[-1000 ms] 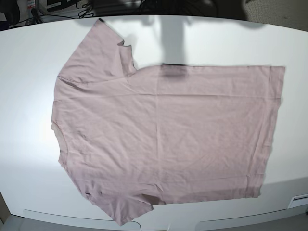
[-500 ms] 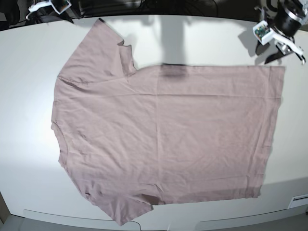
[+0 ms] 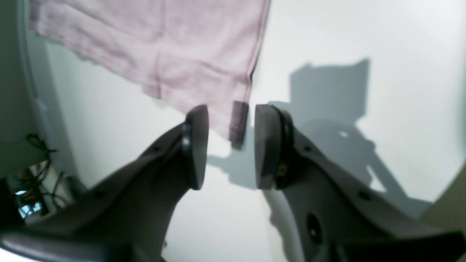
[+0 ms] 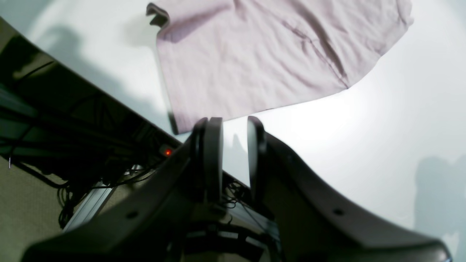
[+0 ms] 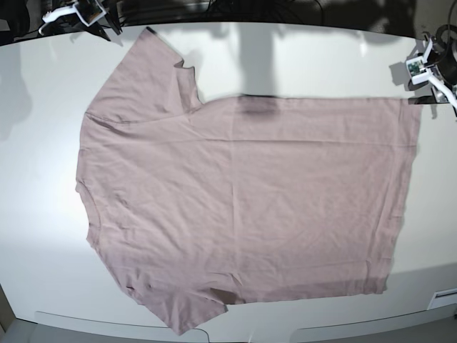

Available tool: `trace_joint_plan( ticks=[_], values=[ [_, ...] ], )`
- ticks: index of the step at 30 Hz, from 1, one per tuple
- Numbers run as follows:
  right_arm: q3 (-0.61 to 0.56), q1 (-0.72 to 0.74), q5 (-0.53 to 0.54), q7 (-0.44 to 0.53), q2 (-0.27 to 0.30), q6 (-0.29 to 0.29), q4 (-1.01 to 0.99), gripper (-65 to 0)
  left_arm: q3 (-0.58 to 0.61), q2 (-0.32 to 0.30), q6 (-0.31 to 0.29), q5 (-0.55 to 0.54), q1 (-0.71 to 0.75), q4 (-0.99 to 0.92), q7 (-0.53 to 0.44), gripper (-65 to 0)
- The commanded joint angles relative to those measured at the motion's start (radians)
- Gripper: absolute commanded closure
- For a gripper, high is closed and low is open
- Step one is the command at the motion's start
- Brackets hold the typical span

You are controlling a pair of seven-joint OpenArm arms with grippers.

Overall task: Fold the T-shirt properly
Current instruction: 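Lower both grippers to the shirt's shoulder corners and grasp them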

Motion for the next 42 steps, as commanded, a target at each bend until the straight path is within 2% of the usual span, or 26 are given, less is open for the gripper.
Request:
trace_joint_plan(
  ticks=[1,4,8,12,20,23,26,31,34,35,36,38,40,42],
  values=[
    [0.005,-0.013,0.002,0.021,0.002,-0.008,0.026,-13.2,0.011,-0.029,0.013,-0.005,-0.018,-0.01,-0.006,-20.9],
    [0.005,-0.013,0.002,0.02,0.002,-0.01,0.048,-13.2,0.08,-0.037,0.018,0.002,-0.069,-0.058,0.001,-20.9],
    [0.005,-0.013,0.002,-0.001,0.002,-0.014,0.08,-13.2,0.169,-0.037,0.071,0.005,-0.126,-0.113,0.068,-20.9],
    [0.005,-0.013,0.002,-0.015,0.003,-0.014,0.105,-13.2,0.227,-0.037,0.074,0.005,-0.182,-0.183,0.069,-20.9],
    [0.005,-0.013,0.001,-0.017,0.003,-0.014,0.111,-13.2,0.242,-0.037,0.074,0.005,-0.244,-0.279,0.055,-20.8],
    [0.005,-0.013,0.001,-0.017,0.003,-0.014,0.111,-13.2,0.242,-0.036,0.073,0.005,-0.238,-0.279,0.053,-16.0],
    [0.005,-0.013,-0.001,-0.013,0.003,-0.014,0.111,-13.2,0.242,-0.036,0.069,0.006,-0.235,-0.279,0.054,-0.3],
    [0.006,-0.013,-0.003,0.056,0.003,-0.016,0.111,-13.2,0.242,-0.036,0.032,0.031,-0.231,-0.279,0.057,0.0],
    [0.007,-0.011,-0.011,0.095,0.003,-0.058,0.111,-13.2,0.242,-0.036,0.032,0.029,-0.217,-0.279,0.054,0.0],
    [0.007,-0.004,-0.056,0.087,0.004,-0.069,0.111,-13.3,0.242,-0.036,0.032,0.027,-0.208,-0.279,0.053,0.0],
    [0.007,0.008,-0.126,0.057,0.003,-0.07,0.111,-14.3,0.242,-0.036,0.032,0.027,-0.201,-0.279,0.053,0.0],
    [0.006,0.038,-0.259,-0.041,0.008,-0.056,0.111,-23.0,0.242,-0.034,0.032,0.027,-0.187,-0.279,0.053,0.0],
    [0.006,0.063,-0.347,-0.122,0.043,-0.016,0.111,-34.1,0.242,-0.03,0.033,0.027,-0.174,-0.279,0.052,0.0],
    [0.006,0.081,-0.4,-0.14,0.093,0.038,0.111,-39.2,0.242,-0.024,0.032,0.027,-0.167,-0.279,0.051,0.0]
  ],
)
